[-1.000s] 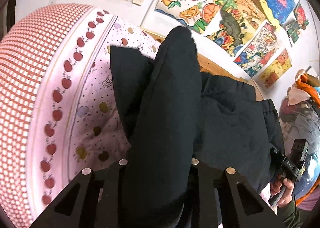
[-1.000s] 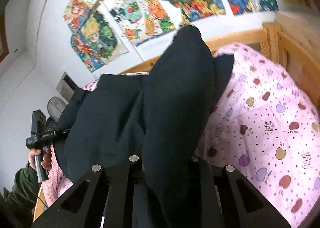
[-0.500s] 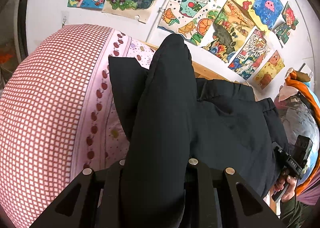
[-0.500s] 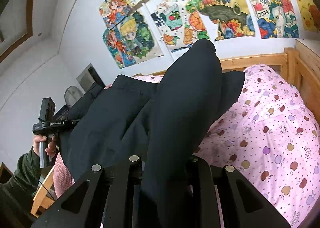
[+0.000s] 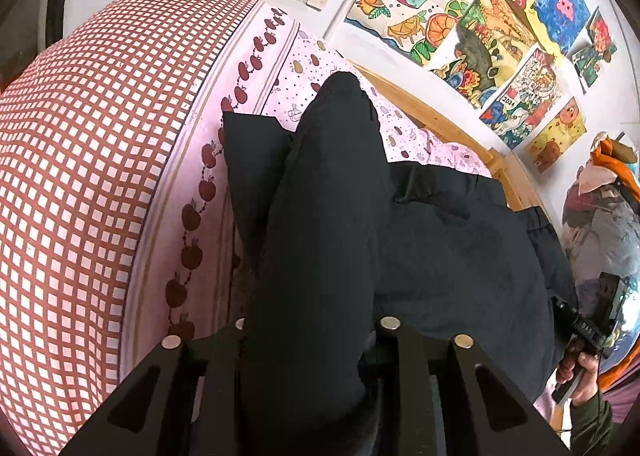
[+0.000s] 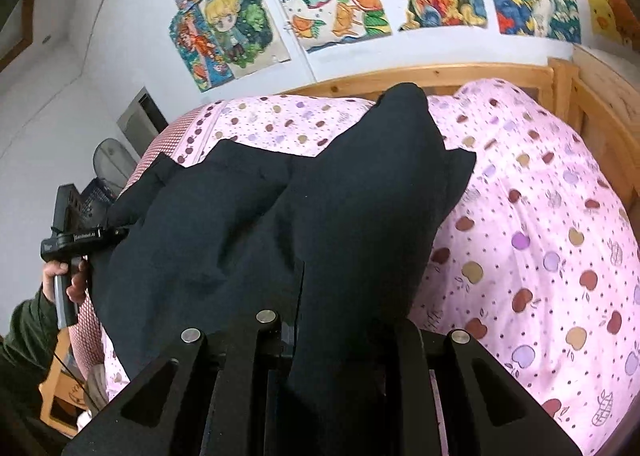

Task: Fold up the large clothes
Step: 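Open both tools and pull them back from the folded jacket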

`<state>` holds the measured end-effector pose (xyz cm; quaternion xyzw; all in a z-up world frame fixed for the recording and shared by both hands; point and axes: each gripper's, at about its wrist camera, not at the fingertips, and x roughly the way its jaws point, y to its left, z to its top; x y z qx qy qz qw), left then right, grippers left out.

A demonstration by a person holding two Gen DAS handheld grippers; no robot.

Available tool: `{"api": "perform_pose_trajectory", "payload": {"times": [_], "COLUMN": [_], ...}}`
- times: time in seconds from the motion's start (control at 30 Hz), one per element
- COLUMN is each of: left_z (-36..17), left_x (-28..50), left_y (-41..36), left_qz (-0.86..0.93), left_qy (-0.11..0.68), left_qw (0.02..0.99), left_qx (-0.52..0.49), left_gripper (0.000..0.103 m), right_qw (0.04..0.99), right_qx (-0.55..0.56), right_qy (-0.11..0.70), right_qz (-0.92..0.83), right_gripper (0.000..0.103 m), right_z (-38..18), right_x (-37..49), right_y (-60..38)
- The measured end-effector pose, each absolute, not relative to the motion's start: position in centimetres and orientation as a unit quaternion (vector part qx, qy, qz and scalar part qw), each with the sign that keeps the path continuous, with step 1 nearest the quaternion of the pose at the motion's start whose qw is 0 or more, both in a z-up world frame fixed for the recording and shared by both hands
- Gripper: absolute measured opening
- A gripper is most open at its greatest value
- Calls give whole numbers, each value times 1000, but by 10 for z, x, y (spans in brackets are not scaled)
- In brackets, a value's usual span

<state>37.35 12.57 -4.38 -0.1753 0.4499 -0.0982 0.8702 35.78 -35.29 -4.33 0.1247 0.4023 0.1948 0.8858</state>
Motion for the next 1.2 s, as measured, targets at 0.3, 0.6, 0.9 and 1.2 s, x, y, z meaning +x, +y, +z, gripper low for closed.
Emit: {"api": "perform_pose_trajectory", "payload": {"times": [0.3,0.6,0.9,1.2], "left_z": [-44,-25,19,71], "left_x": [367,347,304,249], "left_y": [114,107,81,64], "left_qz": [-54,13,22,2], "left_qy": [451,412,336,280], "left_qw": [883,907,941,960], "left_qx": [-118,-86,-46,-30], "left_gripper": [65,95,103,103], "right_qw": [888,913,942,960], "right_qx": [101,56,50,38], "right_qy": [421,403,332,274], "right_qz": [153,42,-3,28], "right_gripper": [66,85,92,94], "right_z": [-54,-38,16,80], "right_x": [355,346,315,273], "right_y": [-342,-344,-334,-304]}}
